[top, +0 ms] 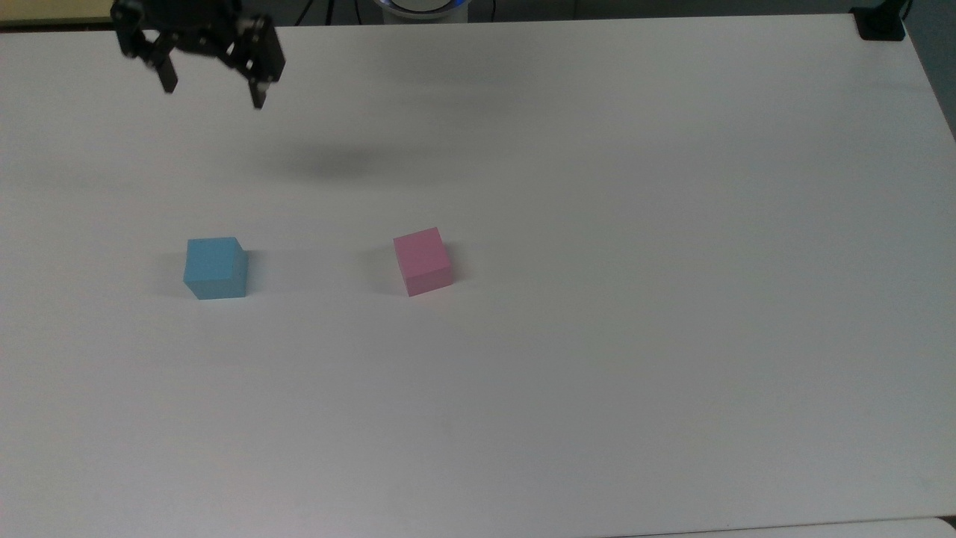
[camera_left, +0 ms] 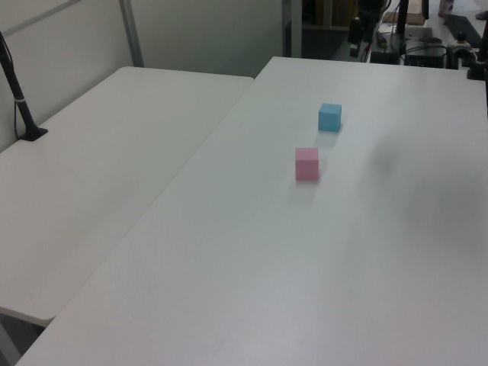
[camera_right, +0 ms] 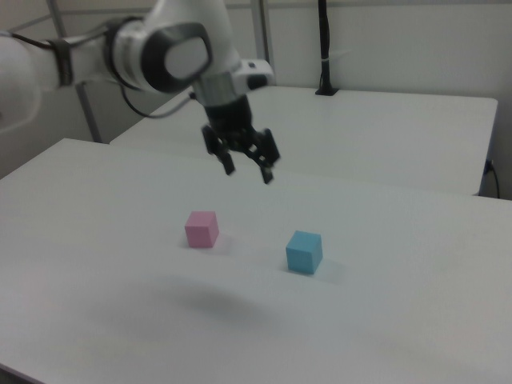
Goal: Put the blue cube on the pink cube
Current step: 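Move the open gripper over the light-blue cube and lower it, then close the gripper on the light-blue cube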
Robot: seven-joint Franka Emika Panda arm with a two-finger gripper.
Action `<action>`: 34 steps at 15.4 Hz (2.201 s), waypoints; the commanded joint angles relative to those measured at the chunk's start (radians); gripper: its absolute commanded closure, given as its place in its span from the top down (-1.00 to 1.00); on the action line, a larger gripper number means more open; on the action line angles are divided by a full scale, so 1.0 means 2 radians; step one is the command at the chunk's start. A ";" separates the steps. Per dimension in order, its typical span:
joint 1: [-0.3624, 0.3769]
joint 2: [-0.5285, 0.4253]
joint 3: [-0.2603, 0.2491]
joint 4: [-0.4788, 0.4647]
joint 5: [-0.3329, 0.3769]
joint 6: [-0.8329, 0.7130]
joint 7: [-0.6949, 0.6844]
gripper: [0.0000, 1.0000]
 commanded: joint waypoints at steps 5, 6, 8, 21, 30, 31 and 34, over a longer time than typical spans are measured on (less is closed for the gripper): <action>-0.031 0.099 -0.023 -0.003 -0.003 0.105 -0.075 1.00; -0.031 0.110 -0.023 -0.003 -0.003 0.114 -0.079 1.00; -0.030 0.136 -0.023 -0.003 -0.002 0.136 -0.078 1.00; 0.000 0.198 -0.021 -0.005 0.012 0.220 -0.022 1.00; -0.001 0.208 -0.021 -0.006 0.005 0.222 -0.028 0.09; -0.001 0.208 -0.021 -0.005 0.006 0.222 -0.028 -0.32; 0.001 0.198 -0.020 -0.005 0.010 0.220 -0.027 -0.84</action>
